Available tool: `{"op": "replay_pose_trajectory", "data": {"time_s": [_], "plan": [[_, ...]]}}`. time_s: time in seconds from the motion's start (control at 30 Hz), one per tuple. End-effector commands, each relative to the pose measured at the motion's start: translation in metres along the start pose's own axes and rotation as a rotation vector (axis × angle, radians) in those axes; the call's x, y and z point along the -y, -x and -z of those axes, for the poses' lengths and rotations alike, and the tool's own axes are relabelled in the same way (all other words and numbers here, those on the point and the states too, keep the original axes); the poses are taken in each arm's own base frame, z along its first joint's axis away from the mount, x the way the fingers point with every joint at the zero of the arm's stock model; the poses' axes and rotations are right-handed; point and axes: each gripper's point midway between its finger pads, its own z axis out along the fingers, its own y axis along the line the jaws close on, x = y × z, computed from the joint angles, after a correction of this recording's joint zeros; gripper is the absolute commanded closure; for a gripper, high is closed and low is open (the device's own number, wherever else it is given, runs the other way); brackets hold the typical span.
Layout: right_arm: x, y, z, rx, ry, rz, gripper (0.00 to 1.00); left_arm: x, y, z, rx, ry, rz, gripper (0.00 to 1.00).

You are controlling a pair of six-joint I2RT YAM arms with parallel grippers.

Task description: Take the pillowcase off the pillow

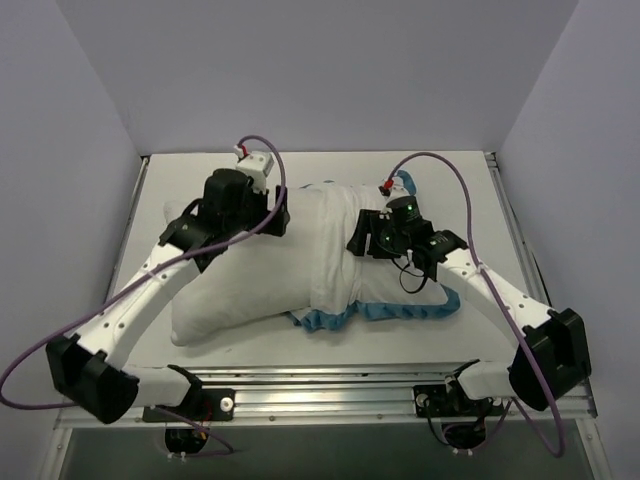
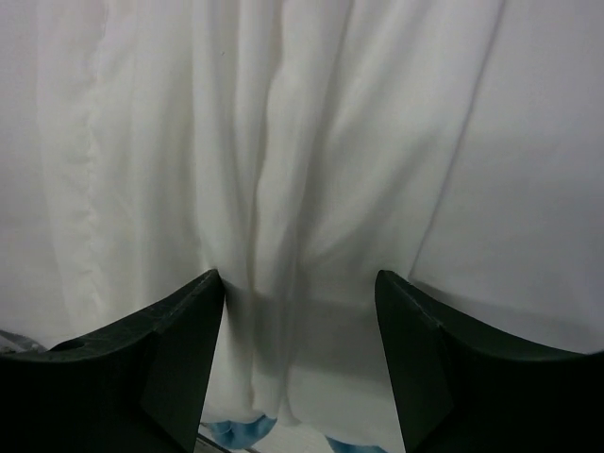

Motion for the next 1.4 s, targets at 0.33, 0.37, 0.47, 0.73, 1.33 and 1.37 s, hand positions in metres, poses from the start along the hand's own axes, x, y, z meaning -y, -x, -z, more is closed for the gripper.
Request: {"op": "replay_pose_trajectory", "data": {"time_s": [0.33,0.37,0.47,0.73,1.33,1.37], "plan": [[0.022,0.084,-0.07,0.076,-0.021,-0.022,0.26,0.037,-0.085,0.046,0.071,-0.059,-0.418,0.06],[0.018,0.095,-0.07,0.094,-0.01,-0.015,0.22,0.039,-0.087,0.043,0.068,-0.054,-0.426,0.06],[0.012,0.108,-0.069,0.107,0.013,-0.003,0.14,0.042,-0.09,0.029,0.063,-0.023,-0.445,0.06],[0.017,0.103,-0.023,0.143,-0.013,0.016,0.03,0.1,-0.082,0.026,0.12,-0.064,-0.59,0.06],[0.054,0.052,0.056,0.262,-0.098,-0.118,0.0,0.089,-0.147,-0.061,-0.033,0.067,-0.68,0.02],[0.058,0.049,0.056,0.267,-0.109,-0.134,0.0,0.089,-0.149,-0.063,-0.038,0.063,-0.671,0.0]]}}
